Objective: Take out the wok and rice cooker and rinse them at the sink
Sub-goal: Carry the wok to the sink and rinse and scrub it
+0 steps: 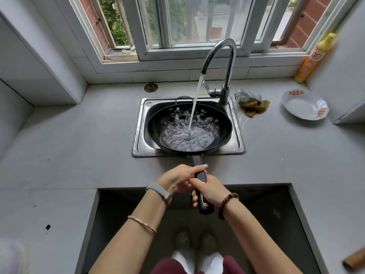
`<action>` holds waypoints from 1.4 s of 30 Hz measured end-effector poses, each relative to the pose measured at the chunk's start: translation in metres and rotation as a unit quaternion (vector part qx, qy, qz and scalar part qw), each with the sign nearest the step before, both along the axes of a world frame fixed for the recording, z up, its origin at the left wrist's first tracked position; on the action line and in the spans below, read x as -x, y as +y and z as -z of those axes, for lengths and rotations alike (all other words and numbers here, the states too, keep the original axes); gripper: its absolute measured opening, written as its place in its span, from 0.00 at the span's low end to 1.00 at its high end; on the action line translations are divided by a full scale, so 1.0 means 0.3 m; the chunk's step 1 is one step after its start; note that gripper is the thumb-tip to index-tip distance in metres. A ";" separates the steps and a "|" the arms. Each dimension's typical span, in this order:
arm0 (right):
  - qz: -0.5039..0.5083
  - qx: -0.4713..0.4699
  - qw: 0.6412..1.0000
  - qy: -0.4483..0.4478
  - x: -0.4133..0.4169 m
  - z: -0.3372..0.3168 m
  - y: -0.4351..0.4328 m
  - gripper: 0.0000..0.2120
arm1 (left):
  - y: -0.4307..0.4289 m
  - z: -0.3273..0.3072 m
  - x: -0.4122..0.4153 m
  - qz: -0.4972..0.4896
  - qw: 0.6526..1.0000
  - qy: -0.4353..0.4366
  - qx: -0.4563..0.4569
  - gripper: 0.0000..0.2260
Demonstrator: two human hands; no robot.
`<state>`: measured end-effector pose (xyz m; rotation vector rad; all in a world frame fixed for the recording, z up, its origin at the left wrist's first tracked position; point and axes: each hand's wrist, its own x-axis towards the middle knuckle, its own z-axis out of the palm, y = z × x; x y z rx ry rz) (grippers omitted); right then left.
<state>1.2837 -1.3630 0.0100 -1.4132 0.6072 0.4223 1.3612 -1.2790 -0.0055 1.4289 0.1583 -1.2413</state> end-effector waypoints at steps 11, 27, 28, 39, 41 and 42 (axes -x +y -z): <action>-0.032 0.017 0.999 0.001 0.100 0.089 0.020 0.01 | 0.027 0.061 0.052 0.021 0.999 0.040 0.023 0.21; -0.010 0.002 1.000 -0.002 0.022 0.025 0.002 0.03 | 0.015 0.017 0.004 0.025 0.999 0.014 0.020 0.16; -0.009 -0.003 1.000 -0.001 0.010 0.013 -0.003 0.04 | 0.009 0.004 -0.002 0.024 1.000 0.011 0.015 0.17; -0.028 -0.002 1.000 0.003 0.052 0.032 0.005 0.02 | 0.018 0.039 0.014 0.029 0.999 0.013 0.007 0.22; -0.024 0.001 1.000 0.008 0.077 0.053 0.016 0.03 | 0.021 0.048 0.031 0.034 0.999 0.029 0.017 0.25; -0.024 0.002 1.000 0.011 0.087 0.062 0.019 0.03 | 0.023 0.048 0.040 0.030 0.999 0.035 0.023 0.22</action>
